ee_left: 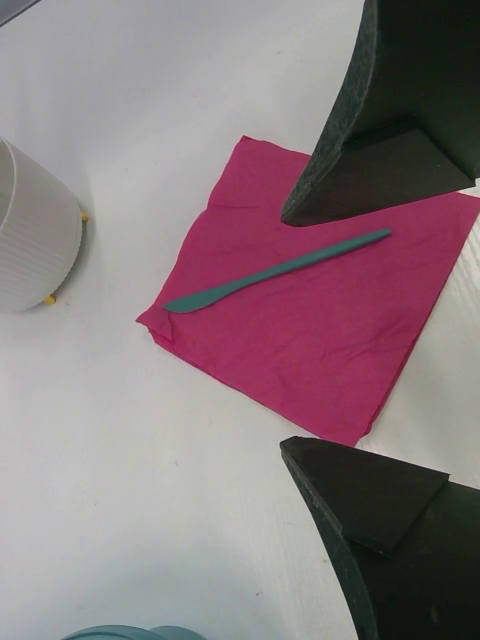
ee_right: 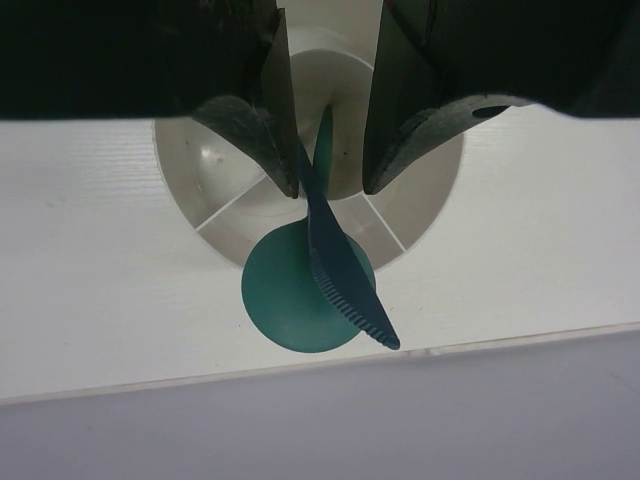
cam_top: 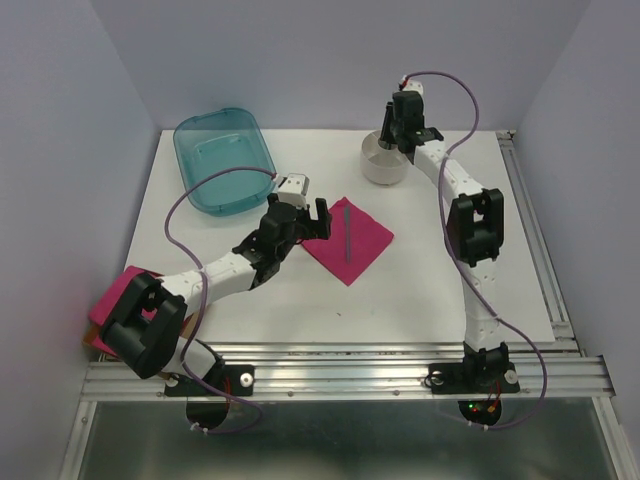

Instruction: Place the utensils on the paper napkin and roll it up

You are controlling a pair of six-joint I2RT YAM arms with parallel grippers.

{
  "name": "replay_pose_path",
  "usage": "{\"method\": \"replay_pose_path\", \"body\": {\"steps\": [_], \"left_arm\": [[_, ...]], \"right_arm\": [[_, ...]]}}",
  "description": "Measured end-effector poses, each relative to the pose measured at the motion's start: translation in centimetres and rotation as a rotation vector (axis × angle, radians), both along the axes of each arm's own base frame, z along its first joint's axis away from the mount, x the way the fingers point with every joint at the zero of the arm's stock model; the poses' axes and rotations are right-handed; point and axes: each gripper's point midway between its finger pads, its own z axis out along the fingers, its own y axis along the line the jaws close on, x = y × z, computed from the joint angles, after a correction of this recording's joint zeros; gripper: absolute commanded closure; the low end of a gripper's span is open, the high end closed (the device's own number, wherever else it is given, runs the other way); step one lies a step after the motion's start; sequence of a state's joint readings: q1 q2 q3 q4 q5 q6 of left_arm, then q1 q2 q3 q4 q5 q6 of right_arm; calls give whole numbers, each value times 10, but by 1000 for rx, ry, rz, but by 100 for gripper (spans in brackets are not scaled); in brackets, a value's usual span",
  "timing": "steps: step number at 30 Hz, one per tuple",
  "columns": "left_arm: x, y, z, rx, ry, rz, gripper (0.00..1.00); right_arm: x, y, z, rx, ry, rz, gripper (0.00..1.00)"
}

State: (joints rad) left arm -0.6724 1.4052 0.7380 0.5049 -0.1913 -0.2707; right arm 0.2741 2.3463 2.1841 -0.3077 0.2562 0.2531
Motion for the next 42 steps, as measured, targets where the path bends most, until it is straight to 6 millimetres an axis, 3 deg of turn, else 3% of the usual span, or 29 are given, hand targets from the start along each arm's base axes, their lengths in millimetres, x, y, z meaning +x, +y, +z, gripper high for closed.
{"method": "replay_pose_path", "body": {"steps": [9,16,25,35,38,42], "left_arm": [[1,-1,-1,4,3,-1,3],[2,-1,-2,8,3,-2,3],[2,-2,-5,12,8,-2,3],[5,-4,-5,17,9,-3,4],[5,-4,-6,17,10,-3,4],[5,-4,-6,17,10,-3,4]], "right_arm": [[9,-4,-11,-36,-14,-11,66],[13,-3,-10,-40,-32,-8,76],[23,2,4,-24,-103,7,99],[20,6,-1,-17,-144,44,99],[15,5,8,-18,-158,47,99],[9,3,41,-15,-219,49,99]]}}
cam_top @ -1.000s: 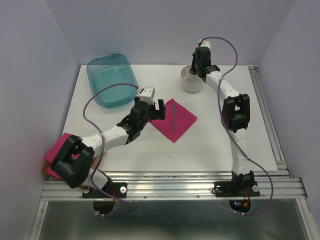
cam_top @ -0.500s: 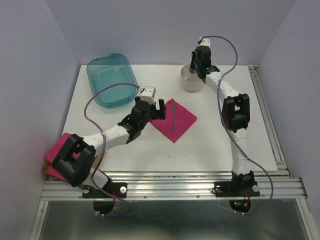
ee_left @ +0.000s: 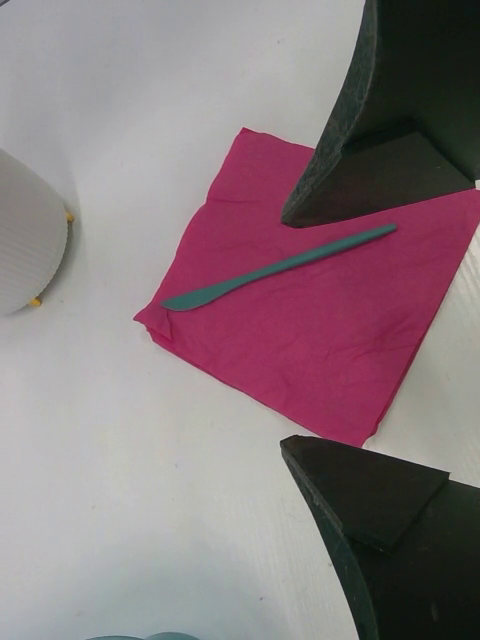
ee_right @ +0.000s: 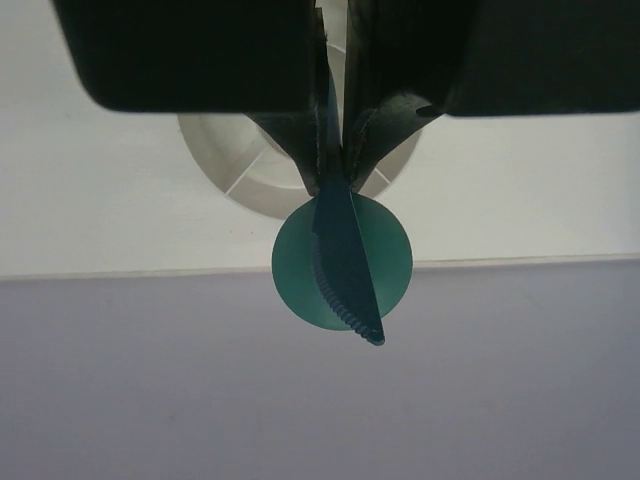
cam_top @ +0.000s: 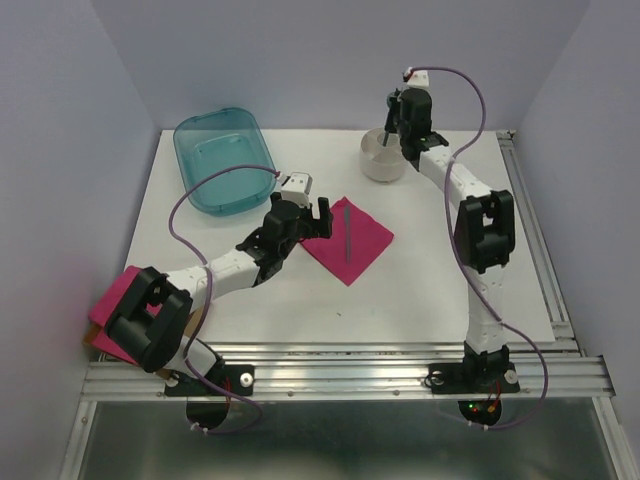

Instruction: Place the utensils on the paper napkin and roll it up

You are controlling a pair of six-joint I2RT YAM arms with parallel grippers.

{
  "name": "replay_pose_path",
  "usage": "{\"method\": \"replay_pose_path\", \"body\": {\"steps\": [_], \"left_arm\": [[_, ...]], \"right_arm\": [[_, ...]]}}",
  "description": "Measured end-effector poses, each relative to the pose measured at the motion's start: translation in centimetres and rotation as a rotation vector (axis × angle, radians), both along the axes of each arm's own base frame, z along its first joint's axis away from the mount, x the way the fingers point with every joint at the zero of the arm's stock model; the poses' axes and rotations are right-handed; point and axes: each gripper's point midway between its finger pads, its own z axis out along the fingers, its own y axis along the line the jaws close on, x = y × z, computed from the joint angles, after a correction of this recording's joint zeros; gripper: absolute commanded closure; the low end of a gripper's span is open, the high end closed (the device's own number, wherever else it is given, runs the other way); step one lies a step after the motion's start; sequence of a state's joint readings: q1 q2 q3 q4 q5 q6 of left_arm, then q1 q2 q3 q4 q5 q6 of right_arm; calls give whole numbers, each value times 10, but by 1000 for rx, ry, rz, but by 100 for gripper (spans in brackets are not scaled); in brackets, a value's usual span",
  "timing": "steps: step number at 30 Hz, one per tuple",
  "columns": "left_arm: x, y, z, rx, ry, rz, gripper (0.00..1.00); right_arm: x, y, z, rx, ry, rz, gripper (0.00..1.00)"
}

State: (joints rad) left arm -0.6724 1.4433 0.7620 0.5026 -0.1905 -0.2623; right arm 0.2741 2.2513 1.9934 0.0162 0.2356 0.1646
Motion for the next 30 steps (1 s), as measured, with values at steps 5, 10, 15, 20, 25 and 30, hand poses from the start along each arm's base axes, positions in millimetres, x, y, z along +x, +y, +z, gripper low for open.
{"method": "replay_pose_path", "body": {"steps": [5,10,15,20,25,30], "left_arm": [[0,0,0,0,0,0,4],[0,0,0,0,0,1,4],[0,0,0,0,0,1,4],[0,0,0,1,0,2,4],[1,1,0,0,-1,8,4],[2,3,1,-3,-2,22,3]], "right_arm": [[-13,-4,55,17,-105,1,99],[-27,-4,100,33,-175,28,99],[-44,8,113,60,-139,112,99],[-73,24,104,136,-10,206,99],[-106,44,92,228,128,315,99],[-137,61,43,276,330,395,99]]}}
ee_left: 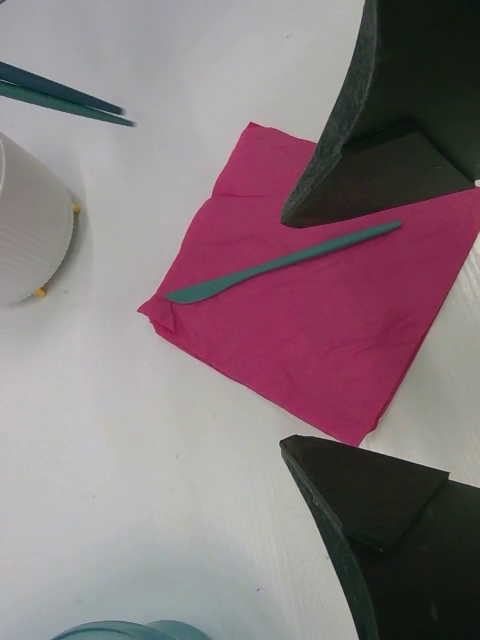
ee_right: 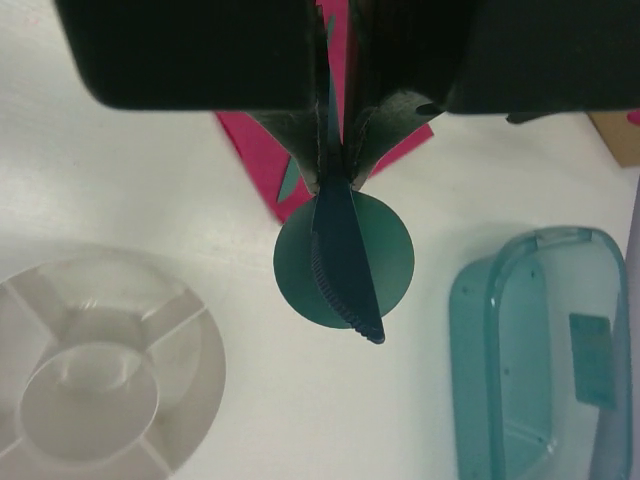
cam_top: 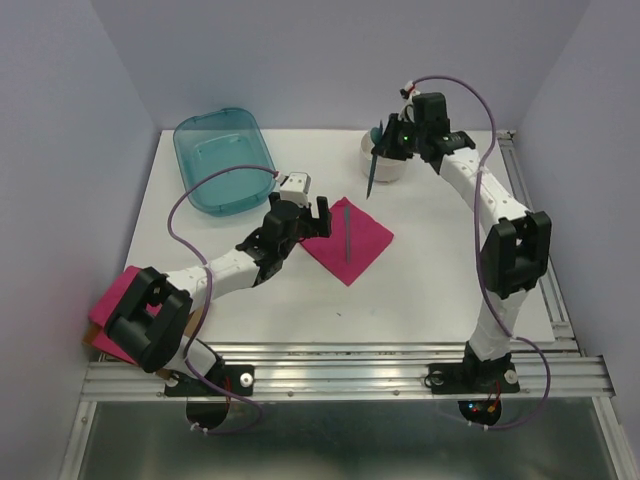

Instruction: Place the utensils on the paper napkin and roll it up

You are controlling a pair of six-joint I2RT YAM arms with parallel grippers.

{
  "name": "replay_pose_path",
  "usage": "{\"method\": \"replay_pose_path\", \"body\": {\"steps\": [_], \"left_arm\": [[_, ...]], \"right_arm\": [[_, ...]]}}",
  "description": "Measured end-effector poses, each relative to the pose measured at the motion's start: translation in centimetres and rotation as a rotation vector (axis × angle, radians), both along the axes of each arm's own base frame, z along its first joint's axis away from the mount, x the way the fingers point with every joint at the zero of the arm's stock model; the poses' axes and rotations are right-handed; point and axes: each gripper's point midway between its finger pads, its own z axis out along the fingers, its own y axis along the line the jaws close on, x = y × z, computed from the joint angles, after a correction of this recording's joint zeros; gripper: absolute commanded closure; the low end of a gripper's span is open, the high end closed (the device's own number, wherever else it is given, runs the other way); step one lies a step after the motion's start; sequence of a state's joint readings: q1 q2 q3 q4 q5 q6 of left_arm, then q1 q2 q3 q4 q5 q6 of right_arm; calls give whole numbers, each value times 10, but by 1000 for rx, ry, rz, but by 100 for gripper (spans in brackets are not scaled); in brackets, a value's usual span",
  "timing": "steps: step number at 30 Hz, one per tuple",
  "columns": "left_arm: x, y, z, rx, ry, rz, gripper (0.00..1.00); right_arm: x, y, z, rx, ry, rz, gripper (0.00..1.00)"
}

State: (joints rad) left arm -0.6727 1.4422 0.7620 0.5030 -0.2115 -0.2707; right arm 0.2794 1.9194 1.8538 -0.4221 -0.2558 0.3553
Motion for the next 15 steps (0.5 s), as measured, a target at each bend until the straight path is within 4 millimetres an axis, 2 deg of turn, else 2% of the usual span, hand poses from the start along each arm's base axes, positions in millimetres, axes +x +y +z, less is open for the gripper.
{"method": "replay_pose_path", "body": {"steps": [4,6,8,11,15], "left_arm": [[0,0,0,0,0,3,4],[0,0,0,-2,1,3,4],[0,0,0,-2,1,3,4],[0,0,0,-2,1,3,4],[0,0,0,-2,1,3,4]], "right_arm": [[-39,17,-66,-4,199,79,99],[-65,27,-100,-2,307,119,99],[-85,35,-120,-1,378,150,99],[-109,49,-138,5,448,191,99],[-125,63,-144,23,490,227,99]]}}
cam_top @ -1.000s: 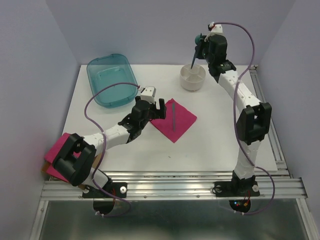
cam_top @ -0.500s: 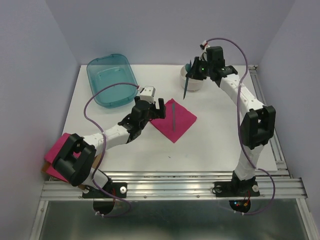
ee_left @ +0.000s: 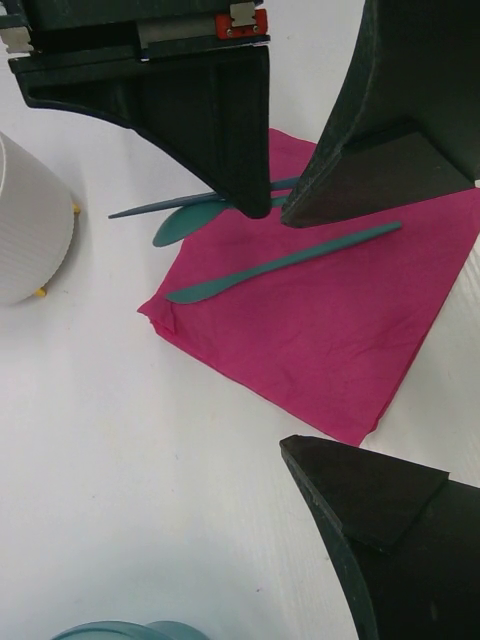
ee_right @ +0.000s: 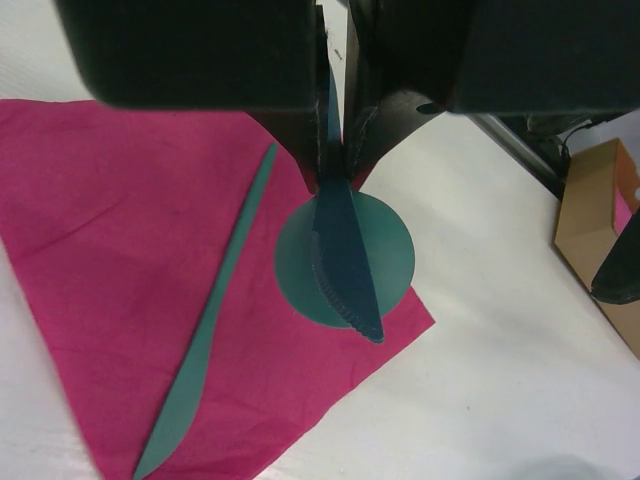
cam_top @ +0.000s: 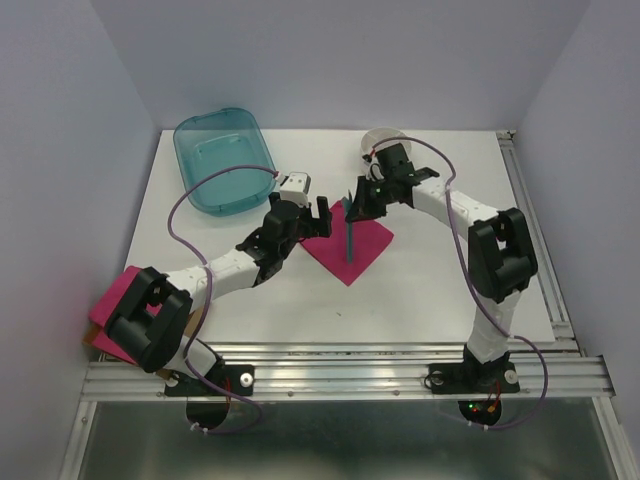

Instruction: Place the utensils on the paper napkin and roll it up

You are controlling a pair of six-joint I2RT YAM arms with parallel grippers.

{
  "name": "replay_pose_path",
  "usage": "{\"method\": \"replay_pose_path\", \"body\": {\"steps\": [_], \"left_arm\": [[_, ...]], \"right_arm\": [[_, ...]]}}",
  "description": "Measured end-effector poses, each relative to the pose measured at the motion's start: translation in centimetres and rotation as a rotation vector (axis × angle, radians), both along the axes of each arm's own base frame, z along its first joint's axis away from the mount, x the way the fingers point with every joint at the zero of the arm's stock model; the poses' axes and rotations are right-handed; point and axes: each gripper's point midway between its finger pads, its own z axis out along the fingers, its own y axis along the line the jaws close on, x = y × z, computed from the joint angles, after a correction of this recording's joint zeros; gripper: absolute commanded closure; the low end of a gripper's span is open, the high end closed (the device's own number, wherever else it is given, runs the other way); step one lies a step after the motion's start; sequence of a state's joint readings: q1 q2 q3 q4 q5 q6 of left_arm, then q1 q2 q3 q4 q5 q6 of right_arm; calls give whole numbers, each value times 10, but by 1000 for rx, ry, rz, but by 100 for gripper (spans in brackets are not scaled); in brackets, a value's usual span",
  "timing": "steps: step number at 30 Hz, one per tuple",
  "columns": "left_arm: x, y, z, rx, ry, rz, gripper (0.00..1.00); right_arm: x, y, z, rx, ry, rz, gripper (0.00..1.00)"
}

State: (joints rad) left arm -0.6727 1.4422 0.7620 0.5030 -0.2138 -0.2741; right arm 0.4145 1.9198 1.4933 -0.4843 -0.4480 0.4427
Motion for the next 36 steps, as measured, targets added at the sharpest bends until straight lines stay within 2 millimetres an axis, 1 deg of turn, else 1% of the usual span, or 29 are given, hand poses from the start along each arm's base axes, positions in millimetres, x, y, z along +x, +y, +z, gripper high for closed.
{"method": "replay_pose_path", "body": {"steps": [3,6,11,14,25,31,36], "left_arm": [[0,0,0,0,0,0,4],[0,0,0,0,0,0,4],[0,0,0,0,0,0,4],[0,0,0,0,0,0,3],[0,0,0,0,0,0,4],[0,0,0,1,0,0,3],[0,0,0,1,0,0,4]], "right_arm": [[-4,7,-2,6,12,8,99],[-5,9,-10,1,34,1,99],[-4,9,-36,-31,95,-20,99],[-2,10,-45,-42,112,-28,99],[16,17,-48,-43,103,-41,98],[32,22,-47,-48,85,-49,96],[41,24,-51,-63,83,-55,94]]}}
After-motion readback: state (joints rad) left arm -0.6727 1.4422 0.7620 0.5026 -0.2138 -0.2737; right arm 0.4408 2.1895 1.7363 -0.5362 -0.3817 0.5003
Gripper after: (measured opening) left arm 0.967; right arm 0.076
